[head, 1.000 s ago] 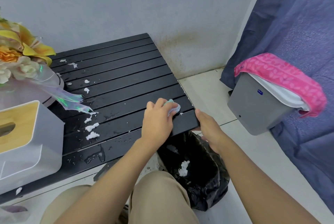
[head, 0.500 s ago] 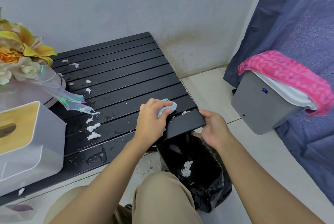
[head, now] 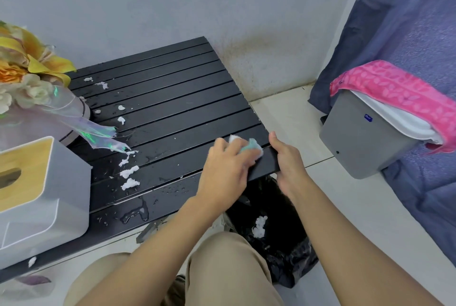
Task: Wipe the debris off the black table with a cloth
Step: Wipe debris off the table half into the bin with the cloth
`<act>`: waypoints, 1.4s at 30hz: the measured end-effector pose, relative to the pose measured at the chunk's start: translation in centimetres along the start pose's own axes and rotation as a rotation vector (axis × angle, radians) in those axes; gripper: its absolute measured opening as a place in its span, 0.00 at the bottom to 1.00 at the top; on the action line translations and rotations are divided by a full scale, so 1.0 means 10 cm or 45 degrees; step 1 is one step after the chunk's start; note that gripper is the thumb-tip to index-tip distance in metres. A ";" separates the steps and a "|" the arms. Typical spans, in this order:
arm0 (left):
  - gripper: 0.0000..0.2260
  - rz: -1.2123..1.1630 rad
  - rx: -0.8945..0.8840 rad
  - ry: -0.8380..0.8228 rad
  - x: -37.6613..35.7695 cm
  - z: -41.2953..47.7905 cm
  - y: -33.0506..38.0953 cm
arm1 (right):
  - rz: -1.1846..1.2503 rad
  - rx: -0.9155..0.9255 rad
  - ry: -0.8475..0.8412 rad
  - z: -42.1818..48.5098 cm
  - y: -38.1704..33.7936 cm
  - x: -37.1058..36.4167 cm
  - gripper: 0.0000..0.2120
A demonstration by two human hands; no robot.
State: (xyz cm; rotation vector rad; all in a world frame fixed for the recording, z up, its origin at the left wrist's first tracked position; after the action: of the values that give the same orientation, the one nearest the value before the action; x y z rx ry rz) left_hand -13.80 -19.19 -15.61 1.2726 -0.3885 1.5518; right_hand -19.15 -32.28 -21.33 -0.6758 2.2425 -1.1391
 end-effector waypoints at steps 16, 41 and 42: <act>0.09 -0.541 0.159 -0.309 0.07 0.04 -0.12 | -0.248 -0.086 0.053 0.05 -0.04 0.09 0.21; 0.08 -0.643 0.152 -0.484 0.21 -0.06 0.04 | -0.623 -0.050 0.089 -0.04 -0.21 0.06 0.23; 0.07 -0.726 0.243 -0.392 0.33 0.01 -0.03 | -0.616 -0.038 0.083 -0.03 -0.21 0.05 0.22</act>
State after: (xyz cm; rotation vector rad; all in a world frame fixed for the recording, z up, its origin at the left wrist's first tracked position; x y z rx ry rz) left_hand -13.19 -17.47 -12.84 1.6077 -0.0521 0.9279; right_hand -19.32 -33.56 -19.58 -1.2577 2.2139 -1.3648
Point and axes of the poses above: each hand's wrist, its own z-axis towards the middle knuckle, its own x-axis out of the back of the hand, y = z × x, the point moved 5 cm from there along z, towards the middle knuckle
